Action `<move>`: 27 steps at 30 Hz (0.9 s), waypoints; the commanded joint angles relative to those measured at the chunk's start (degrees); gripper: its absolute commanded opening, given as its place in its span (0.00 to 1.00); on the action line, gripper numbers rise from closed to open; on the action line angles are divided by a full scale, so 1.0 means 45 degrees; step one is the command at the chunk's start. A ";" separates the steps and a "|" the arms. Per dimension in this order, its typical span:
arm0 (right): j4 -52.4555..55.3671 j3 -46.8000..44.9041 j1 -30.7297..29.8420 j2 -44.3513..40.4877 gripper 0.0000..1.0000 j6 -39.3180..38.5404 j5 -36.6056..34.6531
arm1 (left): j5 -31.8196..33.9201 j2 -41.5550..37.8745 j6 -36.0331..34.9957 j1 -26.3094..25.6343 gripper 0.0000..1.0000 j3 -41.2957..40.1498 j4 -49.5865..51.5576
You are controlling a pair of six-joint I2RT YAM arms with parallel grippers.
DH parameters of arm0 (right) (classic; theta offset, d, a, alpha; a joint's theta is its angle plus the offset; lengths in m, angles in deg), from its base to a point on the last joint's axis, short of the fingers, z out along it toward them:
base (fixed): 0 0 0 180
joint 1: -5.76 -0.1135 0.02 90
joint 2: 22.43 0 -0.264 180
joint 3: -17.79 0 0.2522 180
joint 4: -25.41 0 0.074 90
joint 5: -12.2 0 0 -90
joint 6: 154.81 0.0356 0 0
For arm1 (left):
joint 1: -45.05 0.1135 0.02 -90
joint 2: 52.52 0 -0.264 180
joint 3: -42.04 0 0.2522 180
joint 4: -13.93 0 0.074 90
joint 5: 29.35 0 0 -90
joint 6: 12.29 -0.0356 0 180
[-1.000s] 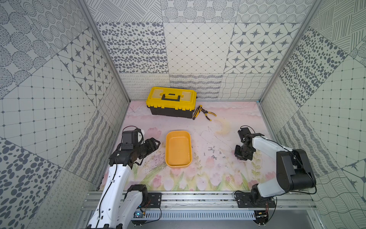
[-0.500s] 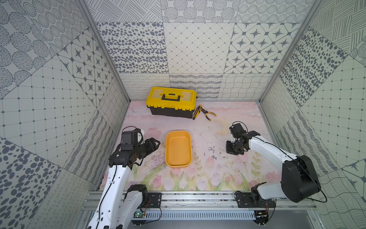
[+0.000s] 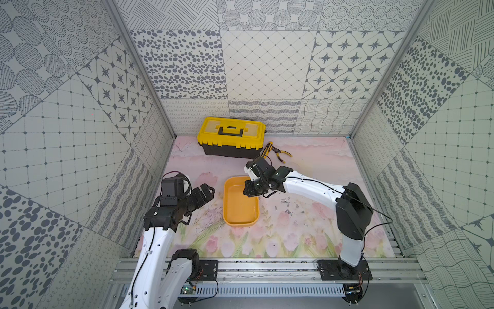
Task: Put the screws on the desktop into the storage box
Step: Place the screw in the storage box, then pick up the screw from the center of the board.
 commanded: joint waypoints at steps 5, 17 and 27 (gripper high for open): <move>0.0246 0.1310 -0.0276 0.0995 0.39 -0.0520 -0.0543 | 0.1644 0.0370 0.0156 0.0032 0.99 0.0194 0.0646; -0.1787 -0.5455 0.3373 -0.6894 0.65 -0.0538 -0.1586 | -0.1314 -0.0517 -0.0624 -0.1164 0.77 0.0121 -0.0609; -0.2779 -1.2819 0.9375 -1.2020 0.60 0.0330 -0.2172 | 0.3614 0.6321 -0.1798 -1.0517 0.65 0.5925 0.2442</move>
